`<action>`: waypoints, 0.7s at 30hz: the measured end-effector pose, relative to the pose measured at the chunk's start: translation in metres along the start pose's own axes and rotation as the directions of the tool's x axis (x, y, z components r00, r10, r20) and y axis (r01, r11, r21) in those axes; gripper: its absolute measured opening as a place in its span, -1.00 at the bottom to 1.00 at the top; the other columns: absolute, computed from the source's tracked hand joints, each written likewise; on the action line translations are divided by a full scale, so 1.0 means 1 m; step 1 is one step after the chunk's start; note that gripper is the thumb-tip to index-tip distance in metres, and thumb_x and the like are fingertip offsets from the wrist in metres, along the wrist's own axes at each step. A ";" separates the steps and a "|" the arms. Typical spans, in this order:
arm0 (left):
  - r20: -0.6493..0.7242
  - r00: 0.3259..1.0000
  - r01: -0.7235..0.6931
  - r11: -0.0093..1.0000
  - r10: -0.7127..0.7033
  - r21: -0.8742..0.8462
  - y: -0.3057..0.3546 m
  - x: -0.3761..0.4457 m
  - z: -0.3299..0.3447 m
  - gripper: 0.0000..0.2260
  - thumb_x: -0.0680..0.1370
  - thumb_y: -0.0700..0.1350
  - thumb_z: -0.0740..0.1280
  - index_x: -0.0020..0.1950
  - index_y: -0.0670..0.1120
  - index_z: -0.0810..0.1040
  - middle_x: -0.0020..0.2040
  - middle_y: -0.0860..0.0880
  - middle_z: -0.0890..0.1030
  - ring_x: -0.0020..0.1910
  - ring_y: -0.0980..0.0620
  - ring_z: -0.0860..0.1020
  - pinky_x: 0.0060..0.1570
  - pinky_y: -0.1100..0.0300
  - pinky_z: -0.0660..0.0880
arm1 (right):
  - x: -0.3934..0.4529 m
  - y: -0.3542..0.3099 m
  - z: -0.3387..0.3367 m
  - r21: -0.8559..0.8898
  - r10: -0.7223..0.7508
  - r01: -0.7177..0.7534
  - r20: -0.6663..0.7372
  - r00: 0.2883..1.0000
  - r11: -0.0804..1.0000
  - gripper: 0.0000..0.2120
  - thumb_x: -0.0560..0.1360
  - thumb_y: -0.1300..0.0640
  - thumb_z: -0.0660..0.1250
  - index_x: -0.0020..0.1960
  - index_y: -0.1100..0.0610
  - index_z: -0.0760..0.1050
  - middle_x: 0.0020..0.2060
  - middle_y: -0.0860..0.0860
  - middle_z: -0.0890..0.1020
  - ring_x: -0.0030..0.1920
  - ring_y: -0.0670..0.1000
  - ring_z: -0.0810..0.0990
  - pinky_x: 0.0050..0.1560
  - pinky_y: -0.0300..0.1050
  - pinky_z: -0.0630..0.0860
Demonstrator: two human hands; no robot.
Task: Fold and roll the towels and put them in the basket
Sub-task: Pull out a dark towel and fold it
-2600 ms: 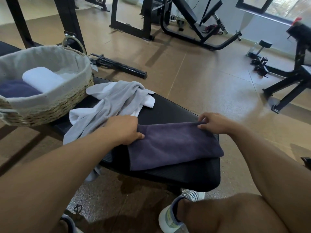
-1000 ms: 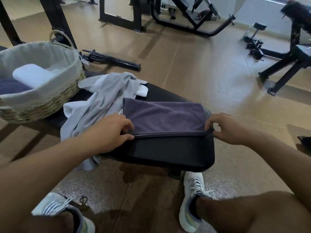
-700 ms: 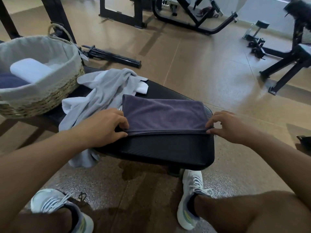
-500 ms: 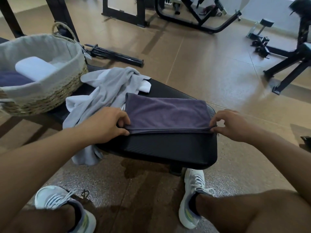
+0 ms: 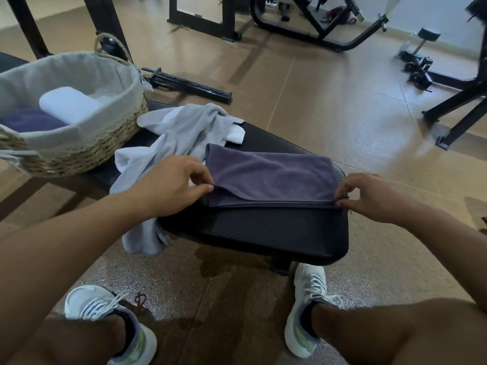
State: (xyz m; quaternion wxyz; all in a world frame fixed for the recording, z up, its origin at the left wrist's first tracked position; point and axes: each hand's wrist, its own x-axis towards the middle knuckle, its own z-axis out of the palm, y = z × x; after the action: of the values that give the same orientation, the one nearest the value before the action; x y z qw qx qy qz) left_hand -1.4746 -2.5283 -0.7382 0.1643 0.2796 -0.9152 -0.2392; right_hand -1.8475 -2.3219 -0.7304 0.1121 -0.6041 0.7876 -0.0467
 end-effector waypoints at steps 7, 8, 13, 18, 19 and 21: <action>0.176 0.979 -0.133 0.972 0.098 0.196 0.008 -0.006 0.007 -0.99 0.50 0.01 0.47 -0.11 0.10 0.68 -0.03 0.17 0.57 0.01 0.13 0.51 0.06 0.11 0.50 | 0.000 -0.001 -0.002 -0.009 0.017 -0.017 0.015 1.000 1.000 -0.87 0.42 0.04 0.56 -0.17 -0.13 0.63 -0.16 -0.24 0.56 -0.09 -0.21 0.49 -0.02 -0.13 0.39; 0.185 0.979 -0.126 0.968 0.086 0.216 0.008 -0.005 0.009 -0.93 0.51 0.05 0.46 -0.07 0.09 0.66 -0.01 0.15 0.57 0.03 0.11 0.51 0.08 0.09 0.49 | 0.001 -0.001 -0.002 -0.010 0.017 -0.017 0.018 1.000 1.000 -0.87 0.42 0.05 0.56 -0.17 -0.13 0.63 -0.17 -0.24 0.56 -0.09 -0.21 0.49 -0.02 -0.14 0.38; 0.158 0.981 -0.154 0.945 0.112 0.287 0.011 -0.003 0.017 -0.76 0.49 0.18 0.46 0.05 0.08 0.62 0.03 0.14 0.59 0.08 0.08 0.51 0.06 0.16 0.43 | 0.001 -0.001 -0.002 -0.014 0.006 -0.006 0.017 1.000 1.000 -0.86 0.42 0.06 0.57 -0.17 -0.11 0.62 -0.17 -0.23 0.56 -0.06 -0.10 0.54 -0.02 -0.14 0.36; 0.171 0.979 -0.153 0.958 0.114 0.242 0.009 -0.001 0.016 -0.91 0.50 0.05 0.48 -0.11 0.07 0.64 -0.06 0.12 0.58 0.02 0.06 0.51 0.02 0.15 0.44 | -0.001 0.001 -0.003 0.006 0.043 -0.043 0.015 0.999 0.999 -0.86 0.43 0.05 0.56 -0.15 -0.10 0.60 -0.13 -0.23 0.58 -0.03 -0.08 0.53 -0.06 -0.15 0.36; 0.162 0.980 -0.154 0.961 0.118 0.232 0.009 0.000 0.015 -0.91 0.50 0.03 0.48 -0.14 0.07 0.63 -0.08 0.12 0.57 -0.01 0.07 0.51 0.00 0.14 0.46 | -0.002 0.000 -0.004 0.015 0.044 -0.045 0.013 0.999 0.999 -0.87 0.44 0.05 0.55 -0.15 -0.10 0.60 -0.12 -0.23 0.58 -0.04 -0.10 0.53 -0.09 -0.16 0.37; 0.123 0.981 -0.174 0.959 0.149 0.224 0.010 0.000 0.010 -0.90 0.49 0.00 0.49 -0.19 0.06 0.62 -0.12 0.13 0.56 -0.05 0.08 0.51 -0.05 0.13 0.47 | -0.004 -0.001 -0.006 0.025 0.046 -0.046 0.007 0.999 0.999 -0.88 0.43 0.04 0.56 -0.14 -0.09 0.61 -0.12 -0.23 0.57 -0.07 -0.16 0.52 -0.16 -0.25 0.35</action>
State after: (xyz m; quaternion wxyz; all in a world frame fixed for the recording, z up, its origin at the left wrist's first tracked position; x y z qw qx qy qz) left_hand -1.4833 -2.5179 -0.7415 0.1008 0.2084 -0.9641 -0.1299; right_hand -1.8468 -2.3191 -0.7241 0.1230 -0.5846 0.8002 -0.0522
